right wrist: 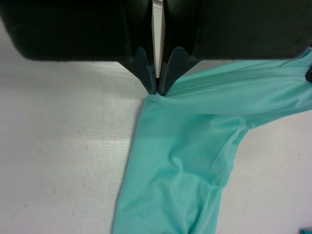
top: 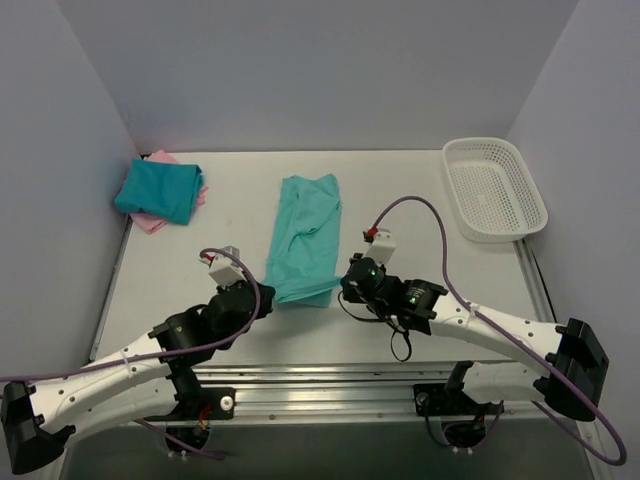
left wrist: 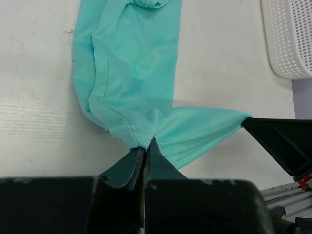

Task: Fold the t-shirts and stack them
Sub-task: Fold the tshirt

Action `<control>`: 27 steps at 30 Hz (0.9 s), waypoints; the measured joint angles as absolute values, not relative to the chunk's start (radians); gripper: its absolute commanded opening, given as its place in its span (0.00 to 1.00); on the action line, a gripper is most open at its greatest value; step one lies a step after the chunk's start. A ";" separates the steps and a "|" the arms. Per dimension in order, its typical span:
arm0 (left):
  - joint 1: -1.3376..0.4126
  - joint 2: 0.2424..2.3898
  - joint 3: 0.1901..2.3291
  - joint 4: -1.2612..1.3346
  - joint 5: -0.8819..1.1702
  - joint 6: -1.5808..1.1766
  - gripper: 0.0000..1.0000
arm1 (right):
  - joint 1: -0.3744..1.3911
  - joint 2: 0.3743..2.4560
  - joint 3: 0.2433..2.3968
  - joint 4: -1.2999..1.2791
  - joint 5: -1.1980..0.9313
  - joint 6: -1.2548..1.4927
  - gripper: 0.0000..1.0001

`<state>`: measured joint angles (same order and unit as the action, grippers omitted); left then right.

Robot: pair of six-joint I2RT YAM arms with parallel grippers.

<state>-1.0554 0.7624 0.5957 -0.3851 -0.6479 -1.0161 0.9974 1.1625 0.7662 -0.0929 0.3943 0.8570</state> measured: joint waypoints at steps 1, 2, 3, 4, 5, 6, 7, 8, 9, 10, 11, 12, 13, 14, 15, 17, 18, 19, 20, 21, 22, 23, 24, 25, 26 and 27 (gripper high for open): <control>-1.029 0.771 0.602 -0.373 -0.633 -0.999 0.02 | 0.985 1.178 0.788 -0.093 0.392 0.843 0.00; -1.000 0.783 0.609 -0.361 -0.612 -0.981 0.02 | 0.975 1.194 0.812 -0.093 0.391 0.829 0.00; -0.971 0.799 0.617 -0.344 -0.590 -0.962 0.02 | 0.966 1.211 0.835 -0.093 0.391 0.815 0.00; -0.944 0.819 0.625 -0.329 -0.565 -0.947 0.02 | 0.958 1.230 0.858 -0.093 0.392 0.803 0.00; -0.916 0.842 0.636 -0.316 -0.543 -0.929 0.02 | 0.950 1.251 0.881 -0.094 0.394 0.790 0.00; -0.889 0.869 0.646 -0.299 -0.516 -0.912 0.02 | 0.942 1.273 0.901 -0.093 0.396 0.778 0.00; -0.865 0.898 0.656 -0.281 -0.490 -0.897 0.02 | 0.934 1.298 0.924 -0.094 0.400 0.766 0.00; -0.837 0.933 0.672 -0.264 -0.465 -0.879 0.02 | 0.928 1.324 0.942 -0.094 0.404 0.756 0.00; -0.817 0.963 0.683 -0.247 -0.445 -0.866 0.02 | 0.921 1.349 0.959 -0.092 0.406 0.747 0.00; -0.801 0.998 0.698 -0.225 -0.418 -0.849 0.02 | 0.913 1.374 0.974 -0.092 0.408 0.736 0.00; -0.779 1.022 0.708 -0.212 -0.403 -0.840 0.02 | 0.905 1.398 0.987 -0.093 0.409 0.728 0.00; -0.760 1.052 0.722 -0.199 -0.381 -0.826 0.02 | 0.895 1.423 1.003 -0.096 0.409 0.720 0.00; -0.742 1.082 0.740 -0.186 -0.360 -0.815 0.02 | 0.886 1.448 1.019 -0.096 0.408 0.712 0.00; -0.724 1.114 0.758 -0.170 -0.336 -0.803 0.02 | 0.877 1.470 1.037 -0.095 0.408 0.705 0.00; -0.706 1.147 0.778 -0.154 -0.316 -0.794 0.02 | 0.868 1.491 1.053 -0.095 0.408 0.701 0.00; -0.670 1.213 0.821 -0.127 -0.266 -0.774 0.02 | 0.852 1.523 1.083 -0.095 0.408 0.688 0.00; -0.649 1.251 0.844 -0.108 -0.237 -0.765 0.02 | 0.843 1.539 1.099 -0.094 0.407 0.681 0.00; -0.632 1.283 0.864 -0.096 -0.214 -0.759 0.02 | 0.834 1.553 1.114 -0.094 0.406 0.675 0.00; -0.619 1.312 0.879 -0.077 -0.194 -0.754 0.02 | 0.826 1.565 1.125 -0.093 0.403 0.671 0.00; -0.606 1.341 0.890 -0.056 -0.173 -0.749 0.02 | 0.817 1.577 1.136 -0.093 0.400 0.666 0.00; -0.594 1.367 0.899 -0.037 -0.156 -0.746 0.02 | 0.807 1.589 1.146 -0.092 0.395 0.660 0.00; -0.583 1.391 0.905 -0.020 -0.141 -0.743 0.02 | 0.796 1.602 1.155 -0.091 0.390 0.654 0.00; -0.572 1.415 0.910 -0.004 -0.124 -0.741 0.02 | 0.785 1.617 1.165 -0.090 0.383 0.650 0.00; -0.562 1.439 0.919 0.006 -0.110 -0.738 0.02 | 0.773 1.632 1.174 -0.088 0.376 0.645 0.00; -0.553 1.466 0.933 0.011 -0.094 -0.736 0.02 | 0.761 1.652 1.187 -0.088 0.368 0.637 0.00; -0.544 1.493 0.948 0.017 -0.082 -0.735 0.02 | 0.749 1.665 1.195 -0.087 0.363 0.633 0.00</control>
